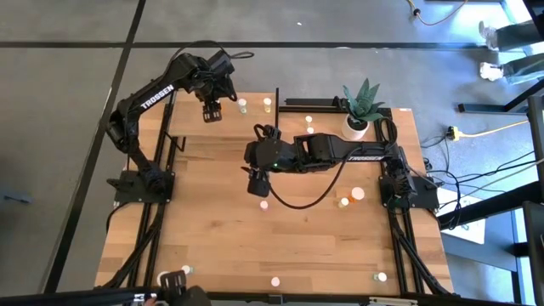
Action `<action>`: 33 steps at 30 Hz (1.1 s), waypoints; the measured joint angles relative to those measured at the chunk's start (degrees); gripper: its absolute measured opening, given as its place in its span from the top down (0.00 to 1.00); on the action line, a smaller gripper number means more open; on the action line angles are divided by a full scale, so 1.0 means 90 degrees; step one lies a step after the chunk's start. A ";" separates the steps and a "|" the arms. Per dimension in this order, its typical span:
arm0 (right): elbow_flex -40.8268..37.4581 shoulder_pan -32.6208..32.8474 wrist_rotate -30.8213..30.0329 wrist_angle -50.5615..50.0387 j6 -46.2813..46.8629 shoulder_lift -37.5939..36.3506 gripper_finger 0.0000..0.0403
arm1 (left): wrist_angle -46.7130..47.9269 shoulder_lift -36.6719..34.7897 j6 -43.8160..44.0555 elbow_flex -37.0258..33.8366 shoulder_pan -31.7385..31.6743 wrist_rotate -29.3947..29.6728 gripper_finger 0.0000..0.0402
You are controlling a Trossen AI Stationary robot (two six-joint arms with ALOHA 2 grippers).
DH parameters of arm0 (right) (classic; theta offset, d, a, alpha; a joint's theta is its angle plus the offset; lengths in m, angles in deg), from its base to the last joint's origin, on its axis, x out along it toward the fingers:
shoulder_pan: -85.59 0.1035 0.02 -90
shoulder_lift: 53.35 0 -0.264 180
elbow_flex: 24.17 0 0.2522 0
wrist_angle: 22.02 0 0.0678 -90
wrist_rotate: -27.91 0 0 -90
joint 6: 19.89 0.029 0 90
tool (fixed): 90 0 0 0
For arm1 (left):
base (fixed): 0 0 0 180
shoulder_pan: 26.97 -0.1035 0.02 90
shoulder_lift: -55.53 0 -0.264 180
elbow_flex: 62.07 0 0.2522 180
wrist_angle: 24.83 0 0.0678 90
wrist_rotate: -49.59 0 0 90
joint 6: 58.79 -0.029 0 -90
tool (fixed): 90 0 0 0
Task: Pick and place medicine bottles onto shelf by color
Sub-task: Put the top left orange pill bottle on the shelf
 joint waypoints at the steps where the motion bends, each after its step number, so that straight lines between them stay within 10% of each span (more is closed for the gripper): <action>1: 0.0000 -0.0004 0.0000 0.0011 0.0001 0.0000 0.41 | 0.0000 0.0015 -0.0017 0.0000 -0.0008 0.0006 0.49; 33: 0.0000 -0.0063 -0.0002 0.0067 -0.0012 0.0000 0.41 | -0.0148 0.0481 -0.0450 0.0000 -0.0055 -0.0008 0.45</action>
